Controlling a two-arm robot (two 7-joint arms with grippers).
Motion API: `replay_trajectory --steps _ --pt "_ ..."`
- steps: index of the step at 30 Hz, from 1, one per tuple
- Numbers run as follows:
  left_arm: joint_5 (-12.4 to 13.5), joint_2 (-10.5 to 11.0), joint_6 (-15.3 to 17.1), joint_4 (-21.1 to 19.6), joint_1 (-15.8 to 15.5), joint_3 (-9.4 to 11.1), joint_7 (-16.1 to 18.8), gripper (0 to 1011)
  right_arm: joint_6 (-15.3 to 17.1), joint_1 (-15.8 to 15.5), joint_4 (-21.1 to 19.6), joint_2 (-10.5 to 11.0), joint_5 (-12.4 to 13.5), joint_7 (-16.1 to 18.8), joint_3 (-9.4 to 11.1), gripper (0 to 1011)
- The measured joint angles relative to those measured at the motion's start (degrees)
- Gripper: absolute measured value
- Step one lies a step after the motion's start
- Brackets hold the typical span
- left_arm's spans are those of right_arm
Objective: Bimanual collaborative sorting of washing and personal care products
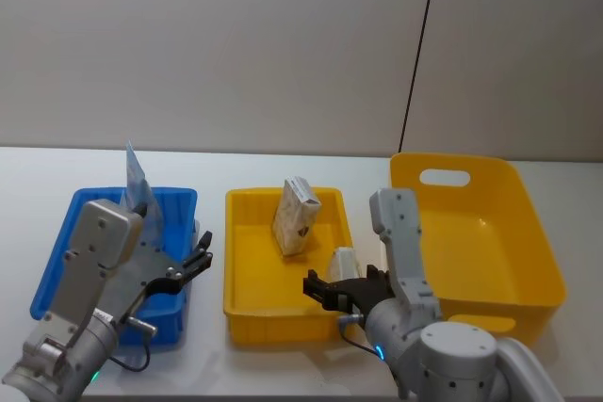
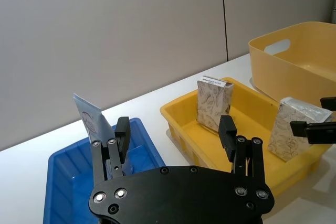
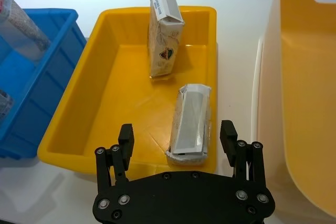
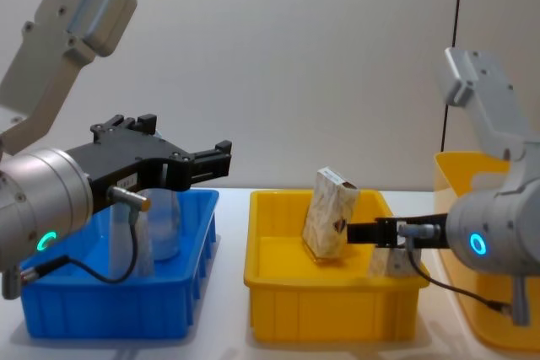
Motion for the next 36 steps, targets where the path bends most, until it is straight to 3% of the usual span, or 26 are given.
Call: replay_trajectory --steps 14,22,33,36 --pt "0.0 0.0 0.0 0.0 0.0 0.0 0.0 1001 1.7 2.6 4.1 -2.0 -0.5 -0.7 0.4 1004" --pt "0.0 0.0 0.0 0.0 0.0 0.0 0.0 1001 2.6 3.7 5.8 -2.7 -0.7 -0.7 0.8 830" --pt "0.0 0.0 0.0 0.0 0.0 0.0 0.0 1001 3.3 4.6 7.3 -3.4 -0.8 -0.5 1.6 452" --pt "0.0 0.0 0.0 0.0 0.0 0.0 0.0 1001 3.3 4.8 7.6 -3.6 -0.8 -0.5 1.8 401"
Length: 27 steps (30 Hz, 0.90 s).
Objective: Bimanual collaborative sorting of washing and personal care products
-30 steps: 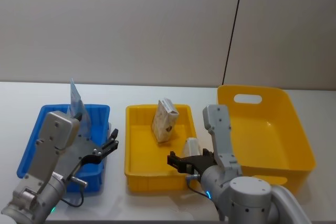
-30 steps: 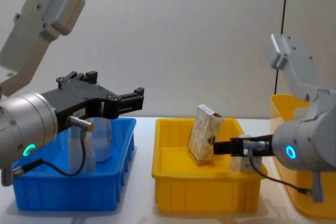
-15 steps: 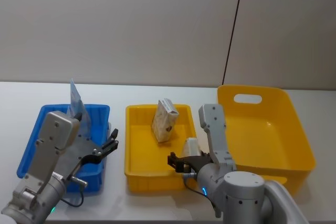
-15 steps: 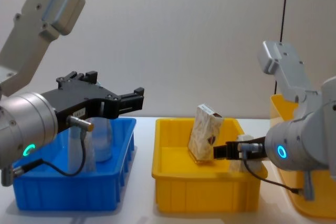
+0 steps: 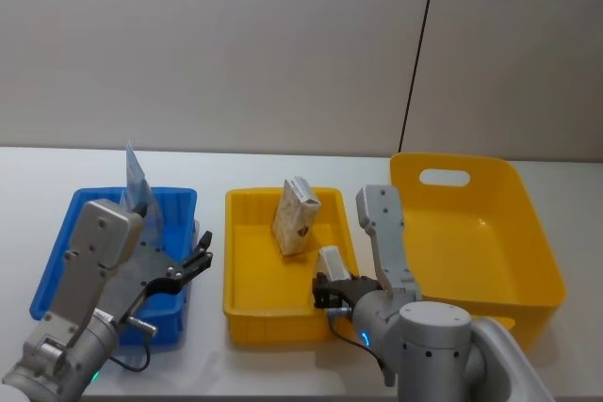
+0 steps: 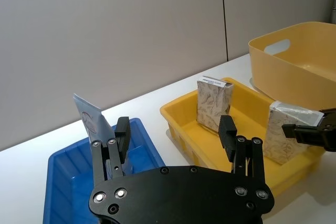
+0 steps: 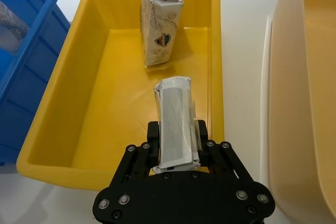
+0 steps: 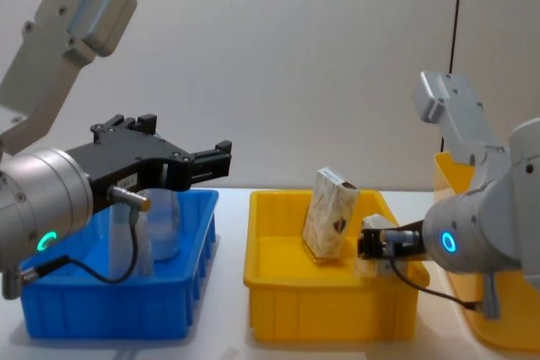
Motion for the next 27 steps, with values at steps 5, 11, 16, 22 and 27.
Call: replay_trajectory --steps 5,11,16,22,27 --pt "0.0 0.0 0.0 0.0 0.0 0.0 0.0 1002 0.1 0.4 0.6 -0.3 0.0 0.2 0.3 362" --pt "0.0 0.0 0.0 0.0 0.0 0.0 0.0 1001 -0.1 0.6 1.0 -0.4 -0.1 0.5 0.5 362" --pt "0.0 0.0 0.0 0.0 0.0 0.0 0.0 1001 -1.4 0.6 1.1 -0.3 -0.7 0.9 0.3 360" --pt "0.0 0.0 0.0 0.0 0.0 0.0 0.0 1001 -3.8 0.5 0.9 0.2 -1.3 1.8 -0.2 356" --pt "0.0 0.0 0.0 0.0 0.0 0.0 0.0 1001 -7.1 0.3 0.5 0.8 -2.1 3.0 -0.8 350"
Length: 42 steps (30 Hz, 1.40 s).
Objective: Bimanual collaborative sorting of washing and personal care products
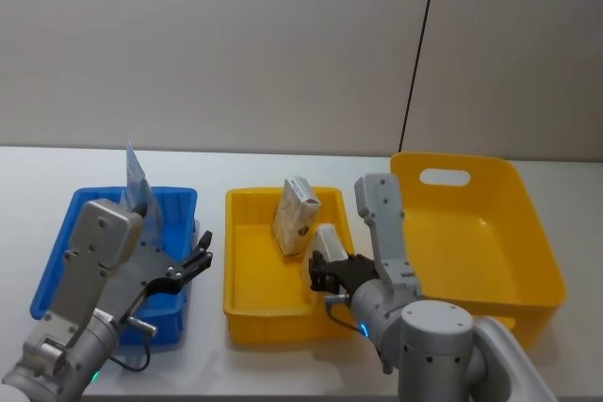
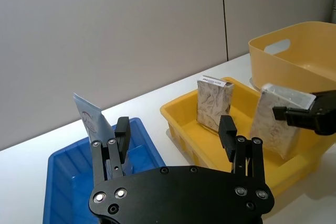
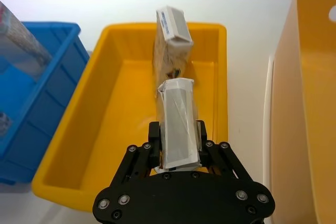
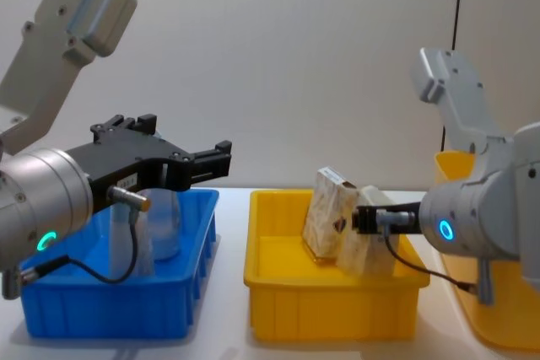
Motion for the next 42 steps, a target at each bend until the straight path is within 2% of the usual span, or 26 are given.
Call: replay_trajectory --steps 15,21,25,34,42 --pt "0.0 0.0 0.0 0.0 0.0 0.0 0.0 1001 -10.7 -0.4 -2.1 2.1 -2.4 3.1 -1.1 347" --pt "0.0 0.0 0.0 0.0 0.0 0.0 0.0 1001 -14.4 -0.7 -4.2 3.2 -3.6 3.5 -0.8 347" --pt "0.0 0.0 0.0 0.0 0.0 0.0 0.0 1001 -15.6 -0.9 -5.9 4.0 -4.5 3.2 -0.2 347" --pt "0.0 0.0 0.0 0.0 0.0 0.0 0.0 1001 -15.1 -1.6 -9.9 5.8 -6.6 1.2 1.9 339" --pt "0.0 0.0 0.0 0.0 0.0 0.0 0.0 1001 -11.3 -3.0 -13.7 7.4 -7.9 -0.6 4.8 337"
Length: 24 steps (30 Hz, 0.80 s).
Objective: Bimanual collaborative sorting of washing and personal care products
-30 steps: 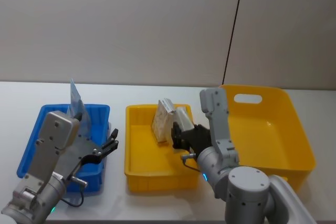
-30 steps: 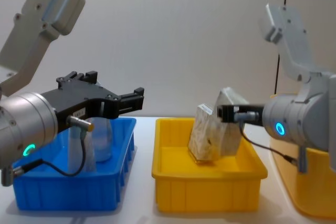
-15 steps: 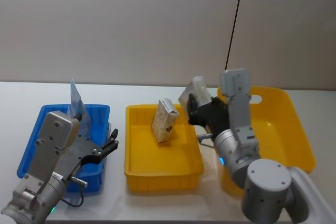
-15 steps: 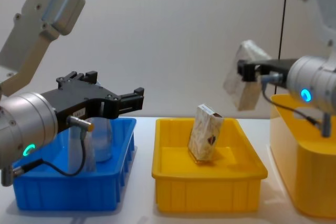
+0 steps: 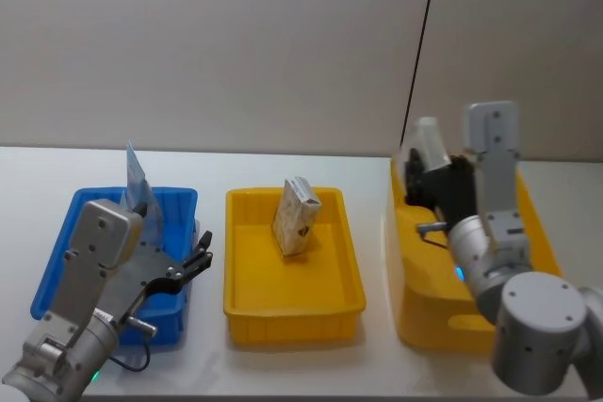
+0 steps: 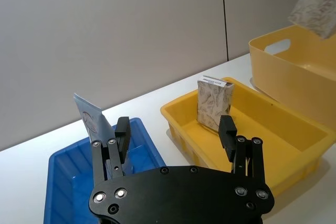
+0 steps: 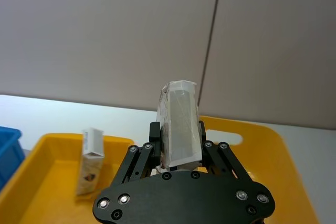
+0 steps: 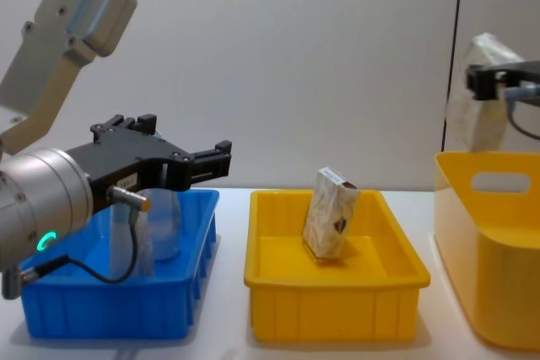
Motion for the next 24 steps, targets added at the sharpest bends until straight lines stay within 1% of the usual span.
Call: replay_trajectory --steps 1,2,5,11,13,18,20,21,23,24 --pt "0.0 0.0 0.0 0.0 0.0 0.0 0.0 1001 0.9 -0.3 -0.6 0.3 -0.1 -0.2 0.6 337" --pt "0.0 0.0 0.0 0.0 0.0 0.0 0.0 1001 0.9 -0.3 -0.6 0.3 -0.1 -0.2 0.6 337" --pt "0.0 0.0 0.0 0.0 0.0 0.0 0.0 1001 2.8 -1.0 -1.7 0.8 -0.1 -0.3 1.9 328" --pt "0.0 0.0 0.0 0.0 0.0 0.0 0.0 1001 5.6 -2.0 -2.4 1.6 0.6 0.2 3.8 310" --pt "0.0 0.0 0.0 0.0 0.0 0.0 0.0 1001 6.1 -2.2 -2.4 1.8 0.8 0.5 4.3 300" --pt "0.0 0.0 0.0 0.0 0.0 0.0 0.0 1001 7.4 -2.6 -2.2 2.3 1.5 1.4 5.4 238" --pt "0.0 0.0 0.0 0.0 0.0 0.0 0.0 1001 7.9 -2.7 -1.8 2.5 1.8 1.9 5.8 174" --pt "0.0 0.0 0.0 0.0 0.0 0.0 0.0 1001 8.1 -2.7 -1.5 2.6 1.9 2.2 6.0 174" --pt "0.0 0.0 0.0 0.0 0.0 0.0 0.0 1001 8.3 -2.7 -1.2 2.7 2.1 2.5 6.2 212" --pt "0.0 0.0 0.0 0.0 0.0 0.0 0.0 1001 8.4 -2.7 -1.1 2.8 2.1 2.6 6.3 273"
